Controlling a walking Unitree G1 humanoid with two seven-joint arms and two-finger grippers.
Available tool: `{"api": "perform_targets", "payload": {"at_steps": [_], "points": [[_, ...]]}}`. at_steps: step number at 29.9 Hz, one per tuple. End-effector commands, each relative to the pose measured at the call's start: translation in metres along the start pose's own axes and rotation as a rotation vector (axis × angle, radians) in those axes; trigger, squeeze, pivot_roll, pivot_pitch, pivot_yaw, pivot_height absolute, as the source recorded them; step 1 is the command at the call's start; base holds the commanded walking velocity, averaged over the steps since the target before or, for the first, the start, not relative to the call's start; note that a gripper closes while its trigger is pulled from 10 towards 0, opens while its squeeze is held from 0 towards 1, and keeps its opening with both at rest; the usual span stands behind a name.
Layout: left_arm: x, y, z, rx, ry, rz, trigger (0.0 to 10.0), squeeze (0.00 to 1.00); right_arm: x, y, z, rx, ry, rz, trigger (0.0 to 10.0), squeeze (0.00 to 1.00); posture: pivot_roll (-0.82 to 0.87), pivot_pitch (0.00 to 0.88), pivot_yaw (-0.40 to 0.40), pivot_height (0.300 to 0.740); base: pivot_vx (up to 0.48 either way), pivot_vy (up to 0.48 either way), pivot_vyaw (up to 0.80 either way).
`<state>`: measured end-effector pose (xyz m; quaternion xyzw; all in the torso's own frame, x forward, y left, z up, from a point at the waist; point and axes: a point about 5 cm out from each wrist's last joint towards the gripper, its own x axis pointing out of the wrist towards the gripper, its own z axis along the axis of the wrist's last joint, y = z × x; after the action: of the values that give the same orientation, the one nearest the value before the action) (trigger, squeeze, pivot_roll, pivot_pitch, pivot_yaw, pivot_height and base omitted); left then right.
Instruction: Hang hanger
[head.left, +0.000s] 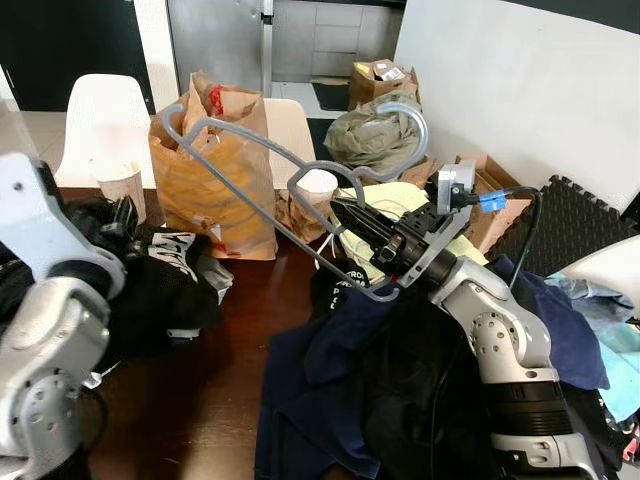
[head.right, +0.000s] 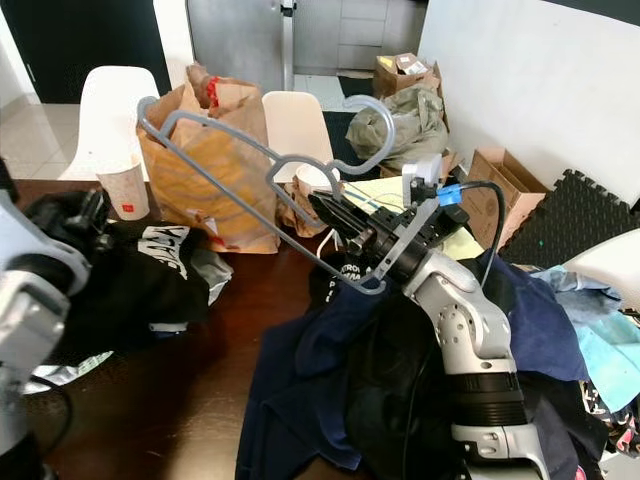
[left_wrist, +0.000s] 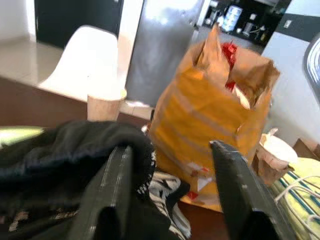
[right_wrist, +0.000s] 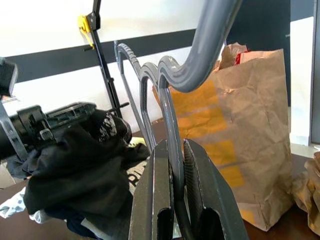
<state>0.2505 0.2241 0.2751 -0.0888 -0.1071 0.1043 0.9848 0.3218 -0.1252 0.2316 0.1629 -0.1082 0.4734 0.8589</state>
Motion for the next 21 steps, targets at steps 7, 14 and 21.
{"api": "perform_targets", "payload": {"at_steps": [7, 14, 21], "points": [[-0.006, -0.004, 0.026, 0.258, -0.056, -0.177, 10.0, 0.93, -0.003, -0.002, 0.002, -0.015, 0.011, 0.000, 10.0, 0.00, 0.07, 0.000, -0.073, 0.740, 0.000, 0.000, 0.00], [-0.006, 0.013, 0.016, 0.336, 0.033, -0.129, 10.0, 0.44, -0.004, -0.003, 0.003, -0.019, 0.017, 0.002, 10.0, 0.00, 0.06, 0.000, -0.077, 0.740, 0.000, 0.000, 0.00], [-0.008, 0.031, 0.013, 0.394, 0.093, -0.068, 10.0, 0.00, -0.005, -0.004, 0.005, -0.028, 0.026, 0.001, 10.0, 0.00, 0.05, 0.000, -0.083, 0.740, 0.000, 0.000, 0.00]]}}
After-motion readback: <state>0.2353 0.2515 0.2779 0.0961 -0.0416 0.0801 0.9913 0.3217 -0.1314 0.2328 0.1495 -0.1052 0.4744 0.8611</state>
